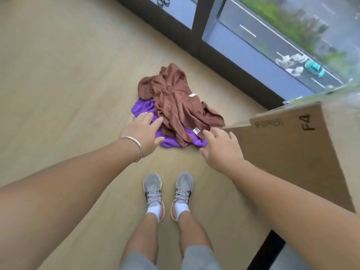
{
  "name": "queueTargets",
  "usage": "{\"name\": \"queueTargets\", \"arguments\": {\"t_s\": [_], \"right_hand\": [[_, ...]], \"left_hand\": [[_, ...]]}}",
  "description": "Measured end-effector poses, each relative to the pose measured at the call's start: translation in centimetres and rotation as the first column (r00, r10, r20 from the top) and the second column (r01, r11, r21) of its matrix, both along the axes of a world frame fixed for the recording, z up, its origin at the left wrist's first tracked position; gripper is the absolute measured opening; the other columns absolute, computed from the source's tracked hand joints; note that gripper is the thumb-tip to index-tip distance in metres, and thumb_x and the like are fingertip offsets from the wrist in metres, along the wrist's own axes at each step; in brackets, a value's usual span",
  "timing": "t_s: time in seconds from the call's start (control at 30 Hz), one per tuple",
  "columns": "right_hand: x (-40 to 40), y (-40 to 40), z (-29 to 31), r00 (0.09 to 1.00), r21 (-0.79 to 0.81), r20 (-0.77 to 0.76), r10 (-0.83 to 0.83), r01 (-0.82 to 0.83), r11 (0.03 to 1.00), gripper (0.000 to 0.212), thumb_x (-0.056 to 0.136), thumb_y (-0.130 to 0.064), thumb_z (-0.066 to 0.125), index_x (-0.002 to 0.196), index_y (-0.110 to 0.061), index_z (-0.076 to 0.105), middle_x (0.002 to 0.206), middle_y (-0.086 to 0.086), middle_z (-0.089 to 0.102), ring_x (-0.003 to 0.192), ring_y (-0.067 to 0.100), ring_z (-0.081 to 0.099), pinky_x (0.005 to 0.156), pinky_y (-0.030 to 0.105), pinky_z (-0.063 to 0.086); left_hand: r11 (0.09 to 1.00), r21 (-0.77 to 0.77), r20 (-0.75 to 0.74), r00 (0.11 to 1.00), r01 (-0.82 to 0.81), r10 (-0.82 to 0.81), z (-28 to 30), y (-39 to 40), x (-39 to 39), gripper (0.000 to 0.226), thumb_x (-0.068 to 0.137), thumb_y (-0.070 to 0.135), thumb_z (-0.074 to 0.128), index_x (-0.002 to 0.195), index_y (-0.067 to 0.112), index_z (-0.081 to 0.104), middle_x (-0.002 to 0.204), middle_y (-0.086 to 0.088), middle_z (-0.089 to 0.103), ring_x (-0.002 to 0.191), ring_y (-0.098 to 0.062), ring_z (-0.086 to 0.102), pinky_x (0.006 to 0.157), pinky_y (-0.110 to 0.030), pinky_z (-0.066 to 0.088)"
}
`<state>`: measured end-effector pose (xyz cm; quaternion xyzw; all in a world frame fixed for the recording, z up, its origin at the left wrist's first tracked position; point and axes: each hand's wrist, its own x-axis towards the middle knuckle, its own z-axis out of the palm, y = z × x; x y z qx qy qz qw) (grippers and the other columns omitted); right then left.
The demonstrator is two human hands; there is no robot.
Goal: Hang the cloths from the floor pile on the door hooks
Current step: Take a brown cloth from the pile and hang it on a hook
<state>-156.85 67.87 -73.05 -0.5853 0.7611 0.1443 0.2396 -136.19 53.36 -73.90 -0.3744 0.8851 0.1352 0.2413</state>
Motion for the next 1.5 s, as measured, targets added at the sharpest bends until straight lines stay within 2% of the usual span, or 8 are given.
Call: {"name": "queueTargets", "arguments": {"t_s": [0.23, 0.43, 0.63, 0.77, 0.9, 1.17, 1.3, 1.5], "right_hand": [[1.4, 1.9, -17.4, 0.998, 0.096, 0.037, -0.053, 0.049, 0.994, 0.054, 0.091, -0.043, 0.052, 0.137, -0.018, 0.041, 0.138, 0.007, 0.043, 0.126, 0.027, 0.041, 0.106, 0.044, 0.028], [0.6, 4.1, -30.8, 0.999, 0.117, -0.05, 0.007, -0.001, 0.993, 0.053, 0.089, -0.047, 0.053, 0.131, -0.017, 0.043, 0.138, 0.008, 0.042, 0.128, 0.027, 0.037, 0.104, 0.043, 0.028], [-0.1, 4.5, -41.3, 0.995, 0.041, -0.067, -0.076, 0.079, 0.996, 0.064, 0.089, -0.048, 0.055, 0.14, -0.015, 0.037, 0.151, 0.01, 0.031, 0.143, 0.027, 0.021, 0.114, 0.044, 0.021], [-0.1, 3.5, -44.5, 0.978, -0.109, 0.002, -0.208, 0.207, 0.972, 0.067, 0.085, -0.048, 0.06, 0.138, -0.01, 0.042, 0.148, 0.01, 0.037, 0.14, 0.028, 0.027, 0.112, 0.044, 0.025], [-0.6, 2.3, -44.3, 0.97, -0.136, 0.041, -0.241, 0.245, 0.96, 0.065, 0.084, -0.051, 0.059, 0.136, -0.014, 0.046, 0.144, 0.007, 0.041, 0.138, 0.025, 0.029, 0.112, 0.044, 0.025], [1.8, 0.0, -34.4, 0.97, -0.028, 0.107, -0.218, 0.222, 0.975, 0.077, 0.075, -0.068, 0.06, 0.136, -0.023, 0.045, 0.146, 0.001, 0.038, 0.141, 0.02, 0.024, 0.113, 0.044, 0.022], [5.0, -2.2, -28.4, 0.946, 0.043, 0.23, -0.228, 0.225, 0.973, 0.081, 0.074, -0.07, 0.062, 0.138, -0.023, 0.044, 0.147, -0.001, 0.037, 0.139, 0.019, 0.025, 0.112, 0.044, 0.023], [10.2, -8.3, -19.6, 0.85, -0.124, 0.395, -0.349, 0.425, 0.897, 0.06, 0.076, -0.059, 0.066, 0.116, -0.015, 0.058, 0.113, 0.002, 0.054, 0.111, 0.024, 0.05, 0.092, 0.043, 0.043]], "left_hand": [[0.984, 0.159, 0.02, 0.997, 0.074, -0.078, -18.3, 3.5, -0.1, 0.057, 0.097, 0.046, 0.043, 0.149, 0.035, 0.023, 0.157, -0.007, 0.014, 0.144, -0.022, 0.01, 0.115, -0.048, 0.011], [0.981, 0.128, -0.062, 0.988, 0.145, -0.138, -31.8, 6.4, -3.5, 0.057, 0.097, 0.04, 0.046, 0.149, 0.034, 0.022, 0.158, -0.008, 0.011, 0.146, -0.023, 0.005, 0.116, -0.047, 0.009], [0.931, 0.078, -0.202, 0.92, 0.356, -0.335, -42.2, 6.1, -7.3, 0.054, 0.098, 0.033, 0.043, 0.148, 0.02, 0.026, 0.155, -0.001, 0.026, 0.145, -0.018, 0.014, 0.11, -0.039, 0.019], [0.942, 0.013, -0.269, 0.908, 0.336, -0.32, -45.4, 5.5, -9.0, 0.059, 0.089, 0.038, 0.056, 0.142, 0.02, 0.037, 0.143, -0.002, 0.043, 0.136, -0.021, 0.03, 0.106, -0.043, 0.022], [0.977, -0.007, -0.274, 0.939, 0.213, -0.207, -44.3, 4.7, -10.5, 0.037, 0.088, 0.047, 0.051, 0.114, 0.023, 0.062, 0.106, -0.003, 0.057, 0.105, -0.026, 0.046, 0.095, -0.043, 0.028], [0.968, 0.212, -0.312, 0.948, 0.132, -0.061, -32.5, 1.2, -8.1, 0.037, 0.08, 0.06, 0.06, 0.107, 0.036, 0.065, 0.095, 0.004, 0.064, 0.095, -0.022, 0.058, 0.069, -0.031, 0.027], [0.979, 0.2, -0.404, 0.914, 0.043, 0.042, -25.1, -1.2, -6.2, 0.037, 0.081, 0.058, 0.061, 0.109, 0.035, 0.067, 0.096, 0.005, 0.063, 0.098, -0.021, 0.059, 0.07, -0.032, 0.034], [0.948, 0.25, -0.544, 0.781, -0.197, 0.306, -14.7, -5.8, -2.8, 0.029, 0.081, 0.052, 0.065, 0.097, 0.029, 0.071, 0.093, 0.004, 0.068, 0.093, -0.023, 0.061, 0.076, -0.037, 0.047]]}}
